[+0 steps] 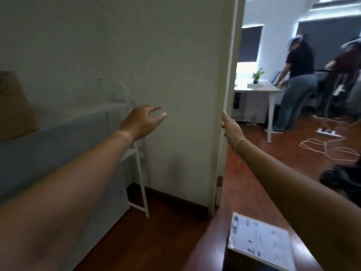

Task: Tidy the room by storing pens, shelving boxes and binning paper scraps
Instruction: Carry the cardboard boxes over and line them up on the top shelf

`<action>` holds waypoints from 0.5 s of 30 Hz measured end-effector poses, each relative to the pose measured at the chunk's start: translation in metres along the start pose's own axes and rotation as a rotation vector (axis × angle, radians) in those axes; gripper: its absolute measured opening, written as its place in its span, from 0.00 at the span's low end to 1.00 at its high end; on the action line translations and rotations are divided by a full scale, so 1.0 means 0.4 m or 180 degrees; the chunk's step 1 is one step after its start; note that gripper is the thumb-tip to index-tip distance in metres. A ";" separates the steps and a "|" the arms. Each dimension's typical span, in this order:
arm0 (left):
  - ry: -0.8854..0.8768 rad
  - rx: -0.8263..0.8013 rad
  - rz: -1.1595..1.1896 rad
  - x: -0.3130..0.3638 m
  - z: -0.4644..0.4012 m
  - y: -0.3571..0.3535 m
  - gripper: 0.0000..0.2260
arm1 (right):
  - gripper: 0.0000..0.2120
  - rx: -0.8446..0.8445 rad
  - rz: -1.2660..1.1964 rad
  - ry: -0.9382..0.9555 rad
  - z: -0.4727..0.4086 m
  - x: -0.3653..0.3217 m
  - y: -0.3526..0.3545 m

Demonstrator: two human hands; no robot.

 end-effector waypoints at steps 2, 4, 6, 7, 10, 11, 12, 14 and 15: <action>-0.0024 -0.0188 0.0111 0.039 0.002 -0.122 0.19 | 0.26 0.0199 0.0117 -0.0188 0.017 0.085 0.115; 0.0001 -0.0416 0.0225 0.065 0.014 -0.239 0.20 | 0.26 0.0311 0.0188 -0.0360 0.033 0.172 0.207; 0.0053 -0.0638 0.0352 0.080 0.032 -0.361 0.20 | 0.27 0.0413 0.0272 -0.0530 0.044 0.261 0.286; 0.0093 -0.0717 0.0387 0.078 0.041 -0.402 0.20 | 0.28 0.0439 0.0315 -0.0574 0.051 0.290 0.309; 0.0172 -0.1033 0.0428 0.076 0.066 -0.565 0.20 | 0.27 0.0518 0.0379 -0.0857 0.062 0.432 0.377; 0.0209 -0.1158 0.0441 0.074 0.074 -0.623 0.21 | 0.27 0.0545 0.0383 -0.0958 0.064 0.484 0.398; 0.0241 -0.1266 0.0457 0.071 0.082 -0.677 0.21 | 0.26 0.0577 0.0391 -0.1039 0.066 0.533 0.416; 0.0315 -0.1488 0.0490 0.061 0.098 -0.795 0.21 | 0.25 0.0615 0.0442 -0.1227 0.064 0.641 0.449; 0.0354 -0.1577 0.0498 0.055 0.109 -0.843 0.21 | 0.24 0.0608 0.0462 -0.1321 0.067 0.688 0.461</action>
Point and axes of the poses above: each hand's wrist, its own z-axis away from the middle knuckle, its own y-axis out of the back of the hand, x = y × z, the point moved 9 cm from there along -z, towards the middle knuckle, and after that the axes turned 7 degrees about z, right-handed, at the moved point
